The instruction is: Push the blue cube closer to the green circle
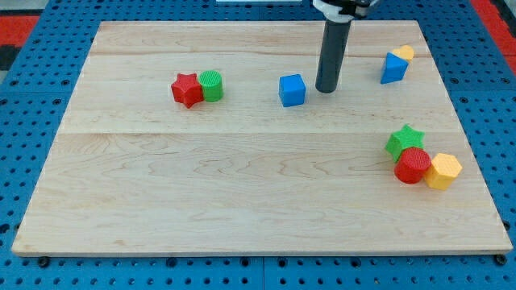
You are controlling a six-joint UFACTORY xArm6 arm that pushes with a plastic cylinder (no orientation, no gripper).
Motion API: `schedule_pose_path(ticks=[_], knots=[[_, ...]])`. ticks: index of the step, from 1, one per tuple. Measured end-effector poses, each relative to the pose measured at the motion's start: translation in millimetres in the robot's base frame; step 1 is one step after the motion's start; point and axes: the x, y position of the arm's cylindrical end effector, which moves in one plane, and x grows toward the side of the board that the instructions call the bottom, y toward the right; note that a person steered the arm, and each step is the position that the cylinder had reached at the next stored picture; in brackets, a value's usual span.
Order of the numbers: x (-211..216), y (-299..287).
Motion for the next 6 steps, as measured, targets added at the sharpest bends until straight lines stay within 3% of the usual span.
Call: schedule_pose_path(ticks=[2, 5, 6], knots=[[-1, -38], [29, -37], [29, -67]])
